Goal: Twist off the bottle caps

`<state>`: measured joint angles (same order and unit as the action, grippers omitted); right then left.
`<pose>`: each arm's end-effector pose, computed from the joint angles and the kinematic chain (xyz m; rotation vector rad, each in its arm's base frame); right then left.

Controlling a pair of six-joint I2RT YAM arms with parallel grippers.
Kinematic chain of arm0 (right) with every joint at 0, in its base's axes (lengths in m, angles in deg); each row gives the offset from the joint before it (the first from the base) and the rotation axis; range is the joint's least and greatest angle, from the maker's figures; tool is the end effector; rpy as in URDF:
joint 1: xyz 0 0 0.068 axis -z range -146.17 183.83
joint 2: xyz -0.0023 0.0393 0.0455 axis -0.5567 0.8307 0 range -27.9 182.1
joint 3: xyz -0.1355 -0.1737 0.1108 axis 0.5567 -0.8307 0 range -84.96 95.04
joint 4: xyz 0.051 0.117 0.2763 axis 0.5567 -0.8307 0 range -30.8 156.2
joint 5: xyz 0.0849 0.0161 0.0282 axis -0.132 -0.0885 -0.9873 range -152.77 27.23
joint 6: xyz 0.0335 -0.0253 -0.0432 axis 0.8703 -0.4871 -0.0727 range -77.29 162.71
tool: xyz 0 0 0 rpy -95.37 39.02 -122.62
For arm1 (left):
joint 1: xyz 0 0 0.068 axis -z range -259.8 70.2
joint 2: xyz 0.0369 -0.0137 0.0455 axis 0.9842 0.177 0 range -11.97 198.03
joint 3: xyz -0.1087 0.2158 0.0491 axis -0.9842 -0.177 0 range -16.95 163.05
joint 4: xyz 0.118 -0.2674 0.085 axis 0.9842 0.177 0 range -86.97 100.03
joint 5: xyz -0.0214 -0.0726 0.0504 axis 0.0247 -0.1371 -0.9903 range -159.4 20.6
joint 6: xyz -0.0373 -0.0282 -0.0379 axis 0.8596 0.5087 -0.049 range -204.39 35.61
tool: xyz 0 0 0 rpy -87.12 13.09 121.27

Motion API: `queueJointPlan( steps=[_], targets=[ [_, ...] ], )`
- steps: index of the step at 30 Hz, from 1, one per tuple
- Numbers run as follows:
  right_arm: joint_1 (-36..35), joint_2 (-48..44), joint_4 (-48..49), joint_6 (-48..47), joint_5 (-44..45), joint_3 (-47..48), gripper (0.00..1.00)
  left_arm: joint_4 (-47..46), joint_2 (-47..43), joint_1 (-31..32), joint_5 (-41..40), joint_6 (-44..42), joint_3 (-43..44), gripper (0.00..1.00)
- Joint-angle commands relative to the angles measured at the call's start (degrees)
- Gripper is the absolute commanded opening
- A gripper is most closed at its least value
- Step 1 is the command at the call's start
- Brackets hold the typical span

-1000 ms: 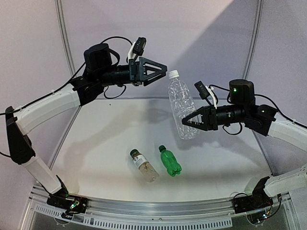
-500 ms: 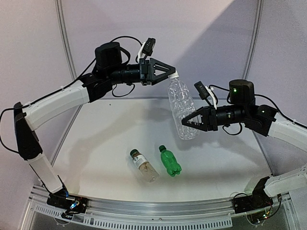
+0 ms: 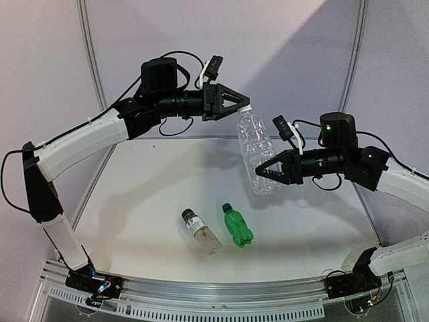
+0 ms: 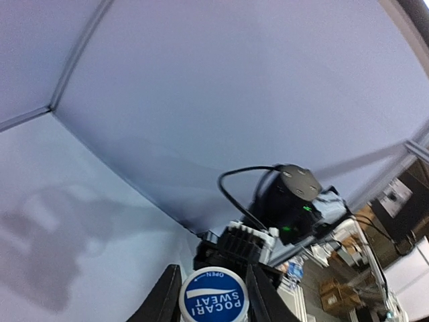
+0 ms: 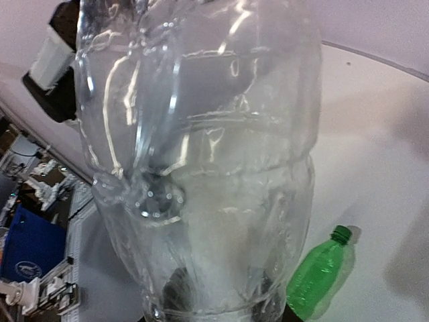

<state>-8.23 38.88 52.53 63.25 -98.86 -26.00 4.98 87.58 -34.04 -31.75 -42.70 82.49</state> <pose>0.2236 0.2371 0.3107 -0.8341 1.9397 1.3031 0.3007 -0.3479 0.4025 0.6537 1.7735 -1.6394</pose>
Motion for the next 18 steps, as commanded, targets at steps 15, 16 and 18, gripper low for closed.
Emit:
queueJointPlan(
  steps=[15, 16, 18],
  targets=[
    [-0.5, 1.4, -12.7, -3.0, 32.7, 5.3, 0.01, 21.3, 6.4, 5.2, -25.6, 11.2, 6.4, 0.00],
    [-0.6, 1.1, -12.7, -3.1, 32.3, 5.0, 0.01, 19.8, 6.1, 5.2, -25.0, 10.5, 6.1, 0.02],
    [-0.6, 0.2, -12.7, -3.4, 31.4, 4.4, 0.00, 17.0, 5.6, 5.3, -23.8, 9.0, 5.3, 0.10]
  ],
)
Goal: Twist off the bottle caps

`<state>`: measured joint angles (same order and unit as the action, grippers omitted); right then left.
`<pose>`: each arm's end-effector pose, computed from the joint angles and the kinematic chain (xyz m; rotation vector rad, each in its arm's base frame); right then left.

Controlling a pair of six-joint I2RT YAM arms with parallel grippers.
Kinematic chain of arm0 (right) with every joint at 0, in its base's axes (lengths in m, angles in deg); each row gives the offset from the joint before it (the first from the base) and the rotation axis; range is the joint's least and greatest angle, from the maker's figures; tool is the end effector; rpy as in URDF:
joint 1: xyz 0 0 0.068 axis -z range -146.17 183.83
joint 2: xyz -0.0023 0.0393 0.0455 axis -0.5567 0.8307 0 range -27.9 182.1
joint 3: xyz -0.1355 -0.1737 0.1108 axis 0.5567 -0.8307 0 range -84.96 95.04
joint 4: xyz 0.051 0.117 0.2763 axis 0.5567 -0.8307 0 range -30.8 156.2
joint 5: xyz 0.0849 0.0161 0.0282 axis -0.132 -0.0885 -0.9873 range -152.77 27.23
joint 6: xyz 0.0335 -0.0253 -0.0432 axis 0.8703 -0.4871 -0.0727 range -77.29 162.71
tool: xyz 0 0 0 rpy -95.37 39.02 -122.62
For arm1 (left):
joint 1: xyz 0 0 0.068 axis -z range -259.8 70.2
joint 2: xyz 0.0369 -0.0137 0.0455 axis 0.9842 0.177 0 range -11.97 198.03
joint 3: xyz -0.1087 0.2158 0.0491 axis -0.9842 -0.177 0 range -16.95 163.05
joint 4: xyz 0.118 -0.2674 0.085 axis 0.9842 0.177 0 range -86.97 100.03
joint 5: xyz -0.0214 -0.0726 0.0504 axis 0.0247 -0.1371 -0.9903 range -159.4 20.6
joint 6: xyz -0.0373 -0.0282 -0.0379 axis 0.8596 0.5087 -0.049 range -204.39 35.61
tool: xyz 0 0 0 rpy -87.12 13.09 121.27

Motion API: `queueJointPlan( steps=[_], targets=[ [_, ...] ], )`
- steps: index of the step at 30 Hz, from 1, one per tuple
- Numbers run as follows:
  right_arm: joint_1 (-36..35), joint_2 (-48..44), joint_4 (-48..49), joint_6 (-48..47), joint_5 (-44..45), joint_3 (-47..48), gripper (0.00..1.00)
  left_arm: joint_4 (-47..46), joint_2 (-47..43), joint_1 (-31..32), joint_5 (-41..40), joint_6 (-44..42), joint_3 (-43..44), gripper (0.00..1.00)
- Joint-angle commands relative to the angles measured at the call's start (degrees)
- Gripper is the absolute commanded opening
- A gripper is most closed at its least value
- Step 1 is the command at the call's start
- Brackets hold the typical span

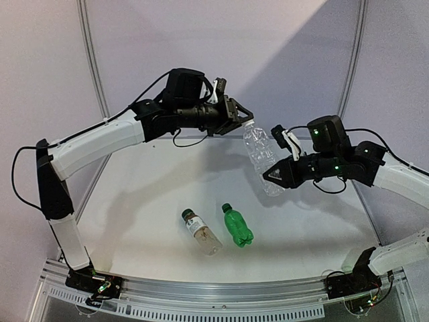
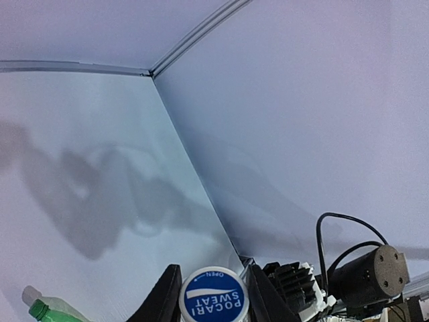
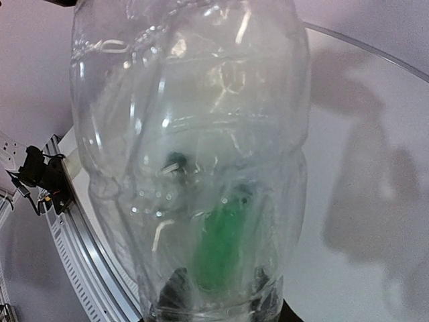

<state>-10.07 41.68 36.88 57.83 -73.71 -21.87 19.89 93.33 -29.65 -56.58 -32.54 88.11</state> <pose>0.2306 0.2336 0.2933 -0.6786 2.1927 0.7688 0.3034 -0.3790 0.3662 0.1444 2.1225 -1.3667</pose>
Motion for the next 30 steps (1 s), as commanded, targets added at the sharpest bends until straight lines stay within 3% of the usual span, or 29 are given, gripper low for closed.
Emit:
queueJointPlan(
  steps=[1, 8, 10, 19, 30],
  targets=[
    [1.3, -2.9, 3.0, 1.9, 5.7, 0.0, 0.00, 1.1, -0.3, 0.9, 1.6, -2.1, -0.4, 0.16],
    [1.3, -7.1, 3.7, 1.8, 3.0, -2.6, 0.00, 0.5, -3.1, 0.7, 5.0, -11.7, -0.4, 0.85],
    [1.3, -8.3, 4.3, 2.2, 1.5, -3.4, 0.00, 0.7, -4.8, 0.1, 6.4, -14.3, -1.3, 0.98],
    [1.3, -12.4, 13.6, 4.4, -19.2, -8.3, 0.00, -11.6, -13.3, -2.5, 22.3, -18.4, -11.6, 0.98],
    [1.3, -10.0, 19.5, 7.7, -28.8, -8.7, 0.00, -19.1, -9.1, -2.3, 27.4, -15.7, -9.0, 0.77]
  ],
)
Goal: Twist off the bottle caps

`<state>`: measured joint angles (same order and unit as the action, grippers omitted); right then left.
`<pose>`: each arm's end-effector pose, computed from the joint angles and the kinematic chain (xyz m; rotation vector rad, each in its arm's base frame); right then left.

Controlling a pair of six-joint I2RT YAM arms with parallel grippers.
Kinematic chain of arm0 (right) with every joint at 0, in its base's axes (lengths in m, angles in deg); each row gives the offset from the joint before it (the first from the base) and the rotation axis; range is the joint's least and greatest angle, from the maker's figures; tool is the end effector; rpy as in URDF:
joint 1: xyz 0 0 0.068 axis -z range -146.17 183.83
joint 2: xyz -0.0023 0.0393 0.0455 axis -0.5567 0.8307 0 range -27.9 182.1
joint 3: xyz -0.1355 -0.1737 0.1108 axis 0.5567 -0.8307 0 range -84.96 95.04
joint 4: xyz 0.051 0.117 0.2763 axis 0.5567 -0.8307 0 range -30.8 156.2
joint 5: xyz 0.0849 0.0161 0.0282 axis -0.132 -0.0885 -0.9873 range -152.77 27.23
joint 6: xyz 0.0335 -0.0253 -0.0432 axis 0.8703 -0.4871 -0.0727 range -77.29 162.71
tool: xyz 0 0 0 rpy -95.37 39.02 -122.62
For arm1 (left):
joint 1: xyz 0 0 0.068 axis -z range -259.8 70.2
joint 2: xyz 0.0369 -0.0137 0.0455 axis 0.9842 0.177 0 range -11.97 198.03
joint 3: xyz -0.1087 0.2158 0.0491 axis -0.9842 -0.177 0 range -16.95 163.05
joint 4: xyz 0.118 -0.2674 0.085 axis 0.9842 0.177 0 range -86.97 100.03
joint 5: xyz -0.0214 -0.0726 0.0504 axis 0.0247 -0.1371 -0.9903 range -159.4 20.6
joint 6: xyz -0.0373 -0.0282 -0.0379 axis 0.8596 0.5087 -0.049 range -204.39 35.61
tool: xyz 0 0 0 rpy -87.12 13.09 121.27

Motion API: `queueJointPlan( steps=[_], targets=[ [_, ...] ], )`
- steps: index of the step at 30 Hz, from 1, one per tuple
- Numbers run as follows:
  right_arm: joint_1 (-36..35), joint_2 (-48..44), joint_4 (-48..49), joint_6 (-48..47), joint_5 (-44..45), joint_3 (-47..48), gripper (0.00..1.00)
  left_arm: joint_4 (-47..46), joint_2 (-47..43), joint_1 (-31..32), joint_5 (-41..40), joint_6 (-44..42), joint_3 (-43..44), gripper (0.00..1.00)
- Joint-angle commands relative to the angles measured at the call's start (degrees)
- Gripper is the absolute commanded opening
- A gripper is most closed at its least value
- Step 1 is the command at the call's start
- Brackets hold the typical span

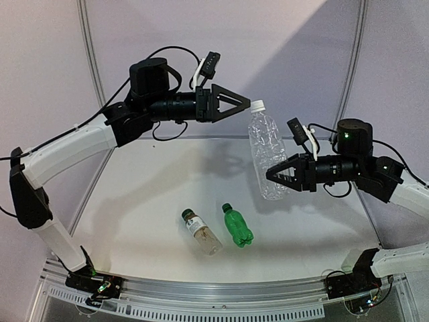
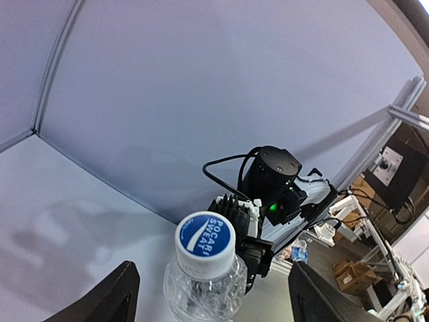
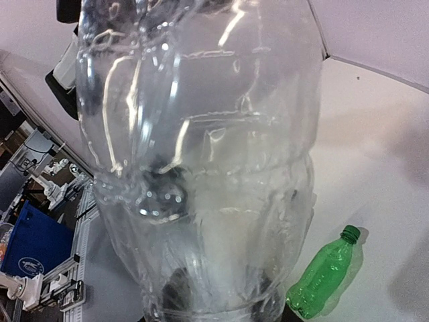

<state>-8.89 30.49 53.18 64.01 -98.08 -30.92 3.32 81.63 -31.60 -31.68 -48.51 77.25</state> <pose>0.1994 0.2193 0.3200 -0.8272 1.8687 1.3123 0.2688 -0.3416 0.4135 0.7773 1.6585 -1.6057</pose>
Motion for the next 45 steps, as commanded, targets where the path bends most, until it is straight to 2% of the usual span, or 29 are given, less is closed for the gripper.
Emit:
queueJointPlan(
  steps=[1, 6, 8, 12, 17, 19, 22, 25, 27, 31, 37, 38, 40, 41, 43, 45],
  targets=[
    [0.1, 1.3, 3.1, 1.6, -4.7, 0.4, 0.00, -2.3, 3.1, -0.3, 2.7, 0.2, 2.4, 0.76],
    [0.1, 2.2, 3.0, 1.6, -4.8, 0.5, 0.00, -1.8, 5.5, 0.0, 3.9, 0.3, 5.7, 0.69],
    [0.1, 2.4, 3.0, 1.6, -4.8, 0.5, 0.00, -1.4, 6.2, 0.1, 3.9, 0.2, 6.6, 0.63],
    [0.1, 2.4, 2.8, 1.6, -4.6, 0.5, 0.00, -0.5, 7.6, 0.3, 3.9, 0.1, 8.1, 0.37],
    [0.1, 2.3, 1.3, 0.4, -1.4, 1.0, 0.00, 6.2, 8.8, 0.8, 1.4, -0.5, 9.9, 0.02],
    [0.1, 2.3, 0.0, -0.3, 2.6, 1.7, 0.00, 9.3, 9.2, 1.2, -1.1, -0.5, 10.5, 0.00],
    [0.1, 3.1, -4.2, -1.6, 13.8, 3.9, 0.00, 15.3, 10.0, 2.0, -8.2, 0.3, 11.5, 0.00],
    [0.1, 6.1, -10.8, -1.7, 27.6, 7.6, 0.00, 24.3, 11.5, 3.4, -24.0, 6.1, 13.6, 0.00],
    [0.1, 9.6, -14.7, -0.5, 34.4, 10.7, 0.00, 30.4, 13.4, 3.8, -30.8, 11.2, 15.6, 0.00],
    [-1.1, 15.0, -16.4, 0.8, 41.9, 13.8, 0.00, 33.7, 16.0, 3.9, -34.3, 16.6, 17.7, 0.00],
    [-2.0, 14.9, -13.4, 1.2, 40.2, 12.7, 0.00, 35.4, 17.3, 3.7, -34.1, 15.7, 21.7, 0.08],
    [-2.1, 14.5, -12.6, 1.0, 39.2, 12.1, 0.00, 34.9, 17.2, 3.7, -33.8, 15.5, 21.6, 0.10],
    [-2.0, 13.6, -11.3, 0.5, 37.3, 11.1, 0.00, 32.6, 16.6, 3.7, -32.0, 13.9, 20.7, 0.22],
    [-2.0, 13.2, -10.8, 0.1, 36.2, 10.5, 0.00, 31.4, 16.3, 3.7, -30.9, 12.6, 20.4, 0.34],
    [-2.0, 11.9, -9.6, -0.5, 33.4, 9.0, 0.00, 29.7, 15.1, 3.7, -29.8, 9.6, 19.9, 0.68],
    [-2.0, 10.6, -8.9, -1.0, 31.6, 7.6, 0.00, 28.9, 13.3, 3.7, -29.5, 6.4, 19.0, 0.92]
  ],
)
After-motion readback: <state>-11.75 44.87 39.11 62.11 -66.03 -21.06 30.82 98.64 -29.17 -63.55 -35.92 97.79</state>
